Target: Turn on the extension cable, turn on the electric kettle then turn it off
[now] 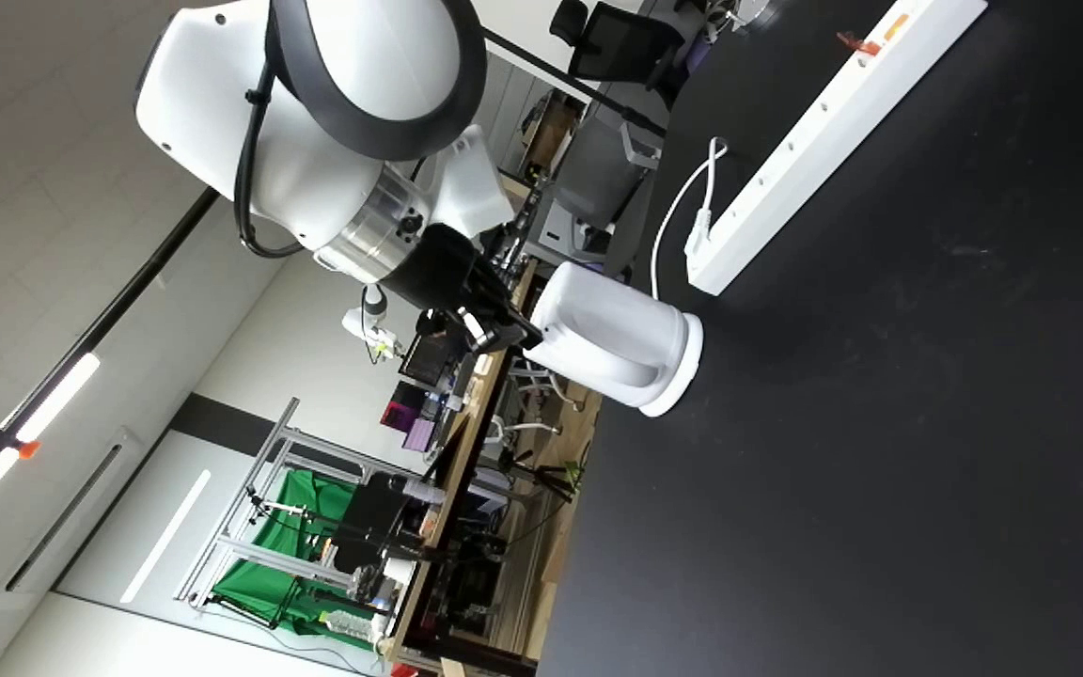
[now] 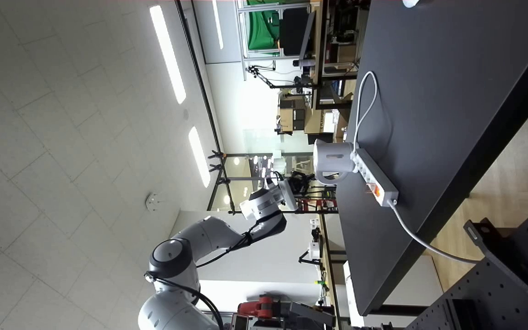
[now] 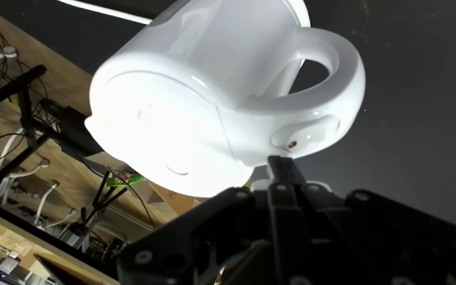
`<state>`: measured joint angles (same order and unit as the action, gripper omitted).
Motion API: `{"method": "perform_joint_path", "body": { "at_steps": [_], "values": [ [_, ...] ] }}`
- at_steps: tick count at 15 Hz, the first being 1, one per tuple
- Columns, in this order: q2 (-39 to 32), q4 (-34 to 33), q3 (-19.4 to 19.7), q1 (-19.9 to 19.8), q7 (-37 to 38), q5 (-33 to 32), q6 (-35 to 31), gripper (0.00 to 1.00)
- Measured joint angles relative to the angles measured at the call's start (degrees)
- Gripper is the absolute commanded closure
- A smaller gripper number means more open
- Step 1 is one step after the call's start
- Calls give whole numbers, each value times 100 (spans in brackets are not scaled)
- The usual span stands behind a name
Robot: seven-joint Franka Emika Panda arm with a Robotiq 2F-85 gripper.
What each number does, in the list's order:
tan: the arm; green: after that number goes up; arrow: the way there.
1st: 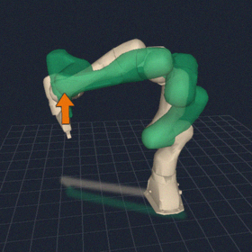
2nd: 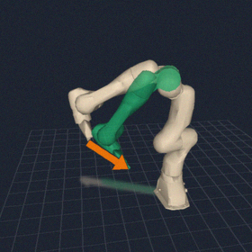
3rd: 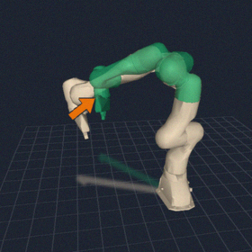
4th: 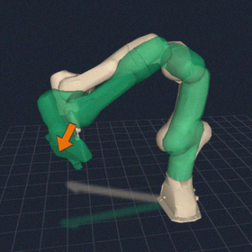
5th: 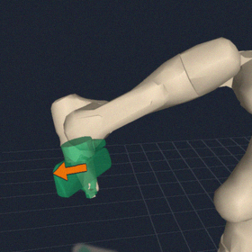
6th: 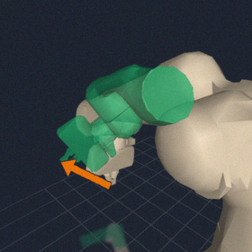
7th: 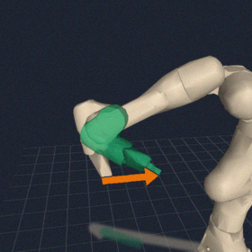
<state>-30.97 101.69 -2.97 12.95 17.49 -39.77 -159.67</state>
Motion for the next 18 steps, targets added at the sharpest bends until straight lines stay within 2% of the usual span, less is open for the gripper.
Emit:
{"method": "perform_joint_path", "body": {
  "at_steps": [5,11,18],
  "values": [
    [9,-18,213,191,-317,546,13,100],
    [92,-39,482,429,-366,759,33,100],
    [181,-40,499,528,-529,1061,472,100]
  ]
}}
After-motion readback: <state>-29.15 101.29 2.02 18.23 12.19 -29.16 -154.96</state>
